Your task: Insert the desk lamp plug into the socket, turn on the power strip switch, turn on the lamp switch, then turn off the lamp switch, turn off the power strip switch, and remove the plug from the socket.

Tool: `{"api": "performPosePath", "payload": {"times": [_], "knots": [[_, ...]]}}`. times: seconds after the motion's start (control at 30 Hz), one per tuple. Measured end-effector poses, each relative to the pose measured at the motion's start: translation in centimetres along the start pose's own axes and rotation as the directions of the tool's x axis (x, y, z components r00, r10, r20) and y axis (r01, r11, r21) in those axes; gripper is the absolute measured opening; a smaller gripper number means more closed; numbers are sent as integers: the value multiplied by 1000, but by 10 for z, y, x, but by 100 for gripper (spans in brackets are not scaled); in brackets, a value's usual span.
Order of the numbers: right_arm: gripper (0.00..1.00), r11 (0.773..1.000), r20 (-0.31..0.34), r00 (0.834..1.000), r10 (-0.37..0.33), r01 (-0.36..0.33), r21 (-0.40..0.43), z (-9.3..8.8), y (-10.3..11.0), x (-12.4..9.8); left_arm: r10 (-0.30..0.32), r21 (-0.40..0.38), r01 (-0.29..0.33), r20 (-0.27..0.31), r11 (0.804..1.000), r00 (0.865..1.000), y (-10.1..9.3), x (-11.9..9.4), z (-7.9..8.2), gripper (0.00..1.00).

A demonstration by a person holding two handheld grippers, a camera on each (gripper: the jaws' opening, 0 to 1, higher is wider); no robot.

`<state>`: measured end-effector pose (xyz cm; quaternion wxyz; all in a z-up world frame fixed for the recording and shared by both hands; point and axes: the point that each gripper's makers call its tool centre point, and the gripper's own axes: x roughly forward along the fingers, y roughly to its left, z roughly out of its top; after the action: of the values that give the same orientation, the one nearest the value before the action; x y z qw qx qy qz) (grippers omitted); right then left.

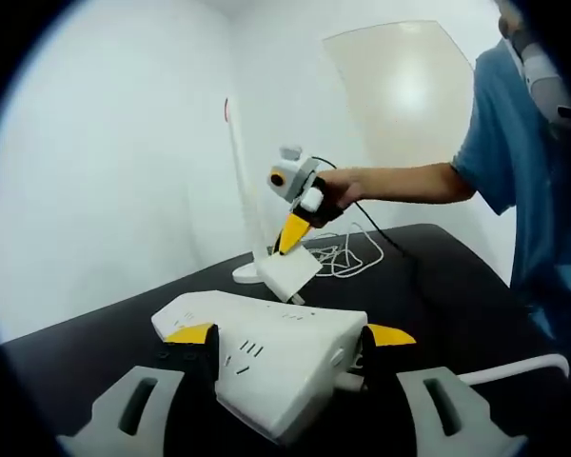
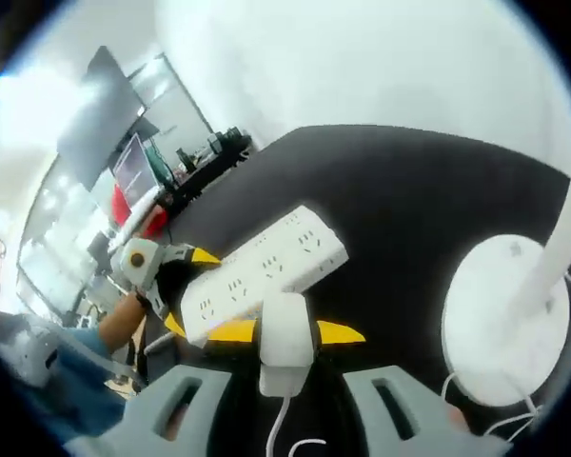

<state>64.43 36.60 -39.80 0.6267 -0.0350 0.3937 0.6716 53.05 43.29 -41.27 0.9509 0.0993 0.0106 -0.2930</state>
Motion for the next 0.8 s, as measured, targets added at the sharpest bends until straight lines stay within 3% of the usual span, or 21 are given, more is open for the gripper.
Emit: {"api": "performPosePath", "payload": {"times": [0.13, 0.23, 0.3, 0.33, 0.37, 0.6, 0.73, 0.8], "knots": [[23, 999, 11, 1000, 27, -27, 25, -3, -4, 0, 0, 0, 0, 0, 1000, 1000, 2, -1, -1, 59], [23, 1000, 31, 999, 18, -17, -16, -2, -6, 0, 0, 0, 0, 0, 1000, 1000, 2, -1, -1, 59], [15, 992, 10, 999, -40, 41, -118, -5, -16, 0, 0, 0, 0, 0, 1000, 1000, 0, -1, 0, 59], [16, 983, -26, 995, -100, 95, -156, -11, -26, 1, 0, 0, 0, 0, 1000, 1000, 0, 0, 0, 59], [18, 970, -48, 992, -121, 107, -218, -14, -29, 3, 0, 0, 0, 0, 1000, 1000, -1, 0, 1, 59], [23, 959, 4, 990, -140, 137, -248, -2, -31, 0, 1, 1, -1, -1, 1000, 1000, -1, -1, 0, 59], [26, 937, 53, 981, -187, 194, -290, 8, -34, -9, 4, -3, -4, -4, 1000, 1000, -3, 0, 2, 59], [28, 940, 71, 981, -178, 191, -284, 12, -31, -14, 10, -18, -10, -12, 1000, 1000, 0, 0, 0, 60]]}}
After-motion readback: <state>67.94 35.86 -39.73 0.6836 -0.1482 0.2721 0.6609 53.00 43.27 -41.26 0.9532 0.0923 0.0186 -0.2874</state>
